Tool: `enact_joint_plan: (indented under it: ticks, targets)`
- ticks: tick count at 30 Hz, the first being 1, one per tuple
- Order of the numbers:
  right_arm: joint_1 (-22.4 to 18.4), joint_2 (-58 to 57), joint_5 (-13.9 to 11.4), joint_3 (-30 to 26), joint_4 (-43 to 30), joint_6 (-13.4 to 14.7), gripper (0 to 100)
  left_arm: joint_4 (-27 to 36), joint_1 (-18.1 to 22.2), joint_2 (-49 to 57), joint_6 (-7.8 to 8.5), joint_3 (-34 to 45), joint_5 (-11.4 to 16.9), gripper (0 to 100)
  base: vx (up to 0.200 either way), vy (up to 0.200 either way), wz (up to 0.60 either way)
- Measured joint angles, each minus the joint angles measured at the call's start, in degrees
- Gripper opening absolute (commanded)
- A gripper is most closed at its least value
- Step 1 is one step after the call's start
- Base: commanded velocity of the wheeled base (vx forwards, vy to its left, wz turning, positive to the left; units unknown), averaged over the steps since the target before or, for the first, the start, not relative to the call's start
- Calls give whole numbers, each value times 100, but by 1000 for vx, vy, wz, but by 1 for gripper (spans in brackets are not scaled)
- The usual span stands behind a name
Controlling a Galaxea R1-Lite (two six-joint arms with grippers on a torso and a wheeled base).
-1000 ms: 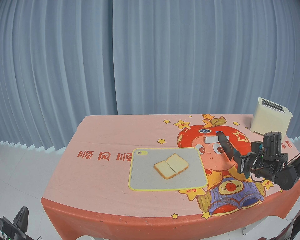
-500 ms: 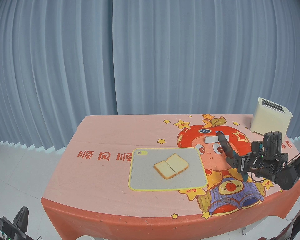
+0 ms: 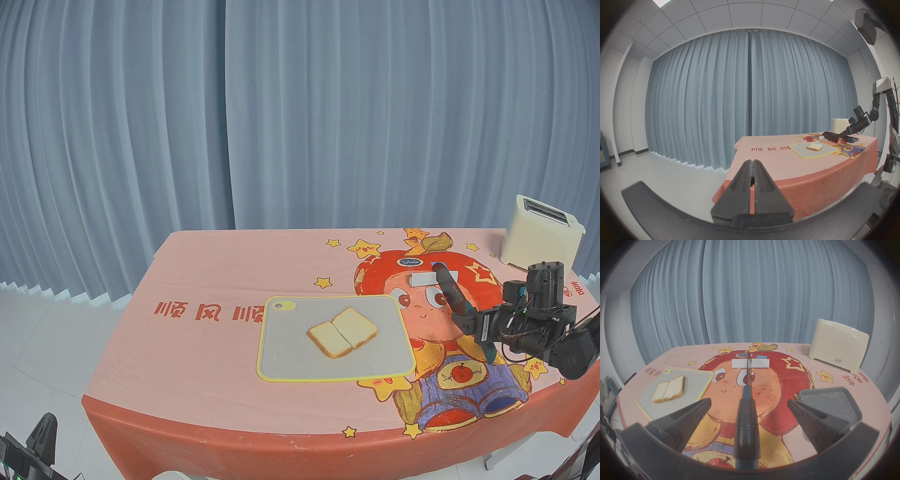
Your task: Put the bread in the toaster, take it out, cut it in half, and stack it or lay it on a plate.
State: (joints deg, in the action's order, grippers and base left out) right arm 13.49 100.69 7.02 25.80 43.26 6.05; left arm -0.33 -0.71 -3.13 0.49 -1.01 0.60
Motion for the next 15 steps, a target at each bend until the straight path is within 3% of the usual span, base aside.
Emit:
enact_joint_plan:
  ticks: [15]
  targets:
    - [157, -243, 11, -6, -13, -20, 100, 0, 0, 0, 0, 0, 2, 0, 0, 0, 0]
